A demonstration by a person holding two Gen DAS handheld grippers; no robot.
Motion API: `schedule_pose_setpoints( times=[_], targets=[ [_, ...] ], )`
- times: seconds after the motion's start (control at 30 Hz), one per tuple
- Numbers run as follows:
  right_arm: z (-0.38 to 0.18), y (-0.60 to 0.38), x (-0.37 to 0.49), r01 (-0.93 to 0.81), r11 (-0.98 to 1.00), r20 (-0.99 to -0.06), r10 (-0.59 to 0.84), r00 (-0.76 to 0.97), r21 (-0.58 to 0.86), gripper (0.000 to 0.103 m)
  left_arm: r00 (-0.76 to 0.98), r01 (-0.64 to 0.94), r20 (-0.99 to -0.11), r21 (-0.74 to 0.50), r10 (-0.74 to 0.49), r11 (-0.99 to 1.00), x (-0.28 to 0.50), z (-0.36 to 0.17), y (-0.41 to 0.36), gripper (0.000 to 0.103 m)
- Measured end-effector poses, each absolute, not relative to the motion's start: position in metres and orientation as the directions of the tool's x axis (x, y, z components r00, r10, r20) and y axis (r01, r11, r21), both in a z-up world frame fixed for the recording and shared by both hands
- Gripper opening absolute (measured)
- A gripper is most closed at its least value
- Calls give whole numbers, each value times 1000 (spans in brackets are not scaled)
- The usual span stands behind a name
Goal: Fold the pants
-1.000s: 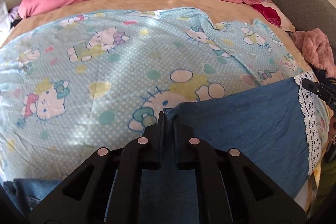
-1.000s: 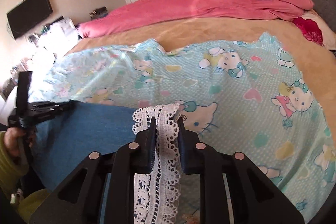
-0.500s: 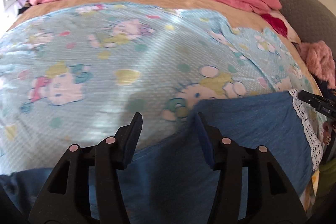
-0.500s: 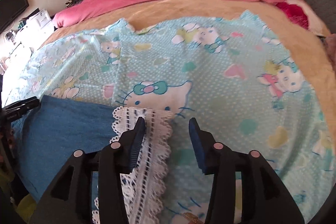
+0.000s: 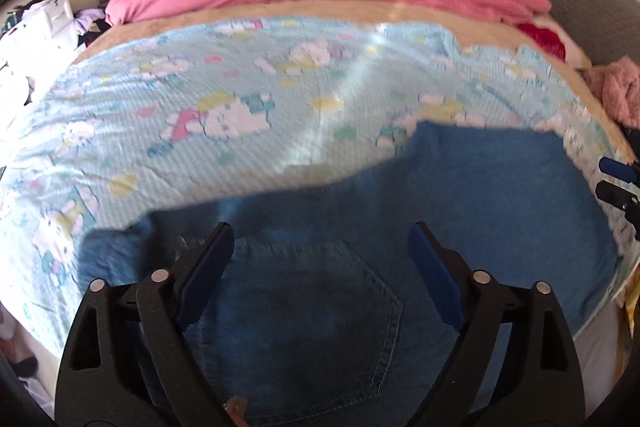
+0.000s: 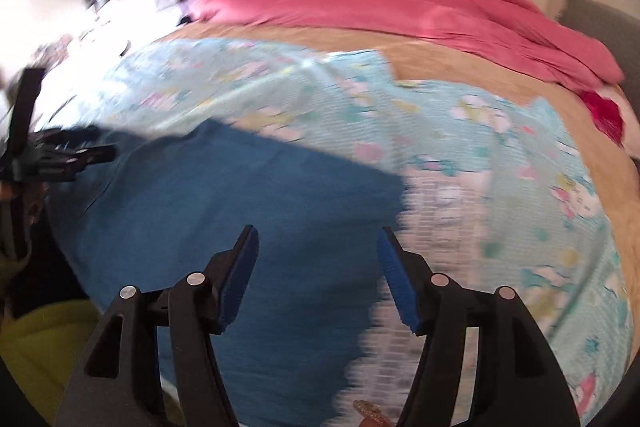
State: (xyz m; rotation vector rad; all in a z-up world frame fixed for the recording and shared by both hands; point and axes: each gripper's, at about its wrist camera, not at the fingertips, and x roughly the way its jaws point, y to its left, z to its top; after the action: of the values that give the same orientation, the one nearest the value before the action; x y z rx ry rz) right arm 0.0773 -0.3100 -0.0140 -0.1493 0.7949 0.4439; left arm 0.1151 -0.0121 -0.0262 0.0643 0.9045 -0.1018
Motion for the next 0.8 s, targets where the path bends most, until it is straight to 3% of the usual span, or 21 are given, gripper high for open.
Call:
schedule_pose_setpoints(
  times=[0.07,0.13,0.2,0.47,0.63,0.8],
  targets=[
    [-24,-288,77,-474,881,-741,324,589,9,60,575,88,-818,73,9,993,117,-43,-11,84],
    [-37,-281,82,-449,894,-784,271,559,-11,62,571,81,-821,47,-7,996,115,-52,0,84],
    [-46,-295,89,-391,920,-804,215,554,-23,84,582,85,-812,10,-42,996,111,-52,9,84],
    [-46,-336,87,-305,951,-805,225,549,57,85,605,83,-792,-43,-85,996,106,-47,15,84],
    [-15,-358,66,-281,950,-731,290,618,139,86,657,82,-747,-61,-100,995,88,-18,12,92],
    [4,-366,42,-283,950,-705,291,647,132,86,692,128,-710,-59,-132,990,71,9,-4,93]
  ],
)
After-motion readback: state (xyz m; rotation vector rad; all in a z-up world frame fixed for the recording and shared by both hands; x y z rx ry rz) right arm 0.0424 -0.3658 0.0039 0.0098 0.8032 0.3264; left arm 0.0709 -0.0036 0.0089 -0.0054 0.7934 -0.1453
